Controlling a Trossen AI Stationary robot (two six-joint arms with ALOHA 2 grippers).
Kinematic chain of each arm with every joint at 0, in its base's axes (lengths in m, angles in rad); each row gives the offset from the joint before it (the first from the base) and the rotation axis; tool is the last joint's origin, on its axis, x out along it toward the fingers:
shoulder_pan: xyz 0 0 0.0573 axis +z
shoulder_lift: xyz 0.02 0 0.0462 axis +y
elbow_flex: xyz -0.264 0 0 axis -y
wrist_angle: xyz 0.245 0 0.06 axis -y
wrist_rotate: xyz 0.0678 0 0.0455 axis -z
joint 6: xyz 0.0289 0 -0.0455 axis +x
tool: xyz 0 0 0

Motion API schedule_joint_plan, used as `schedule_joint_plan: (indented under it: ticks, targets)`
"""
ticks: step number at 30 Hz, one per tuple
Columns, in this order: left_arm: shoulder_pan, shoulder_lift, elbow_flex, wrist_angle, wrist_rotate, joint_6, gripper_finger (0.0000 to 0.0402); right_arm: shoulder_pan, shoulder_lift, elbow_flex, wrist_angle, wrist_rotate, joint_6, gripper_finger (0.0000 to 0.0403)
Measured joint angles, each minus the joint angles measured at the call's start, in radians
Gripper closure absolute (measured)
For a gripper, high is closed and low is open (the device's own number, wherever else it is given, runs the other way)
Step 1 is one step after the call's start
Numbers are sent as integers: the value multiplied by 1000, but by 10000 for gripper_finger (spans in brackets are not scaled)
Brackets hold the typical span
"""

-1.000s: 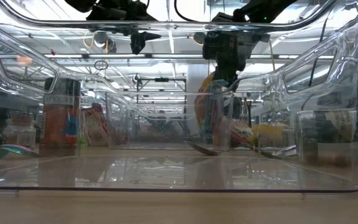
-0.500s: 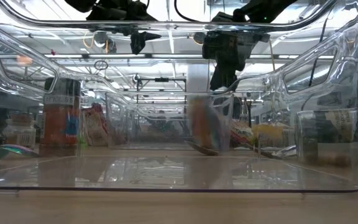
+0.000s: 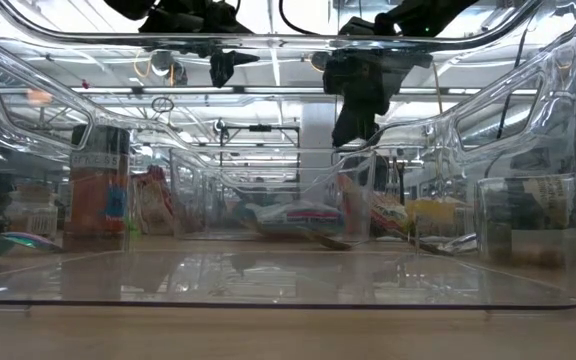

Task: Pick & Place Food Item
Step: Put the blue noodle pack into the middle transparent bin

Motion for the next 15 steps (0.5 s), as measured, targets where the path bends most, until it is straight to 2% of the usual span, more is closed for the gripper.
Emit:
schedule_joint_plan:
  ticks: [5, 9, 15]
  targets:
    - [0, 0, 0, -2, 0, -6, 220, -2, 0, 0, 57, 2, 45, 312]
    - [-1, 0, 0, -31, 0, -71, 220, -2, 0, 0, 113, 2, 80, 313]
    - [-39, -1, 0, -238, -29, -55, 220, -1, 0, 0, 169, 2, 140, 312]
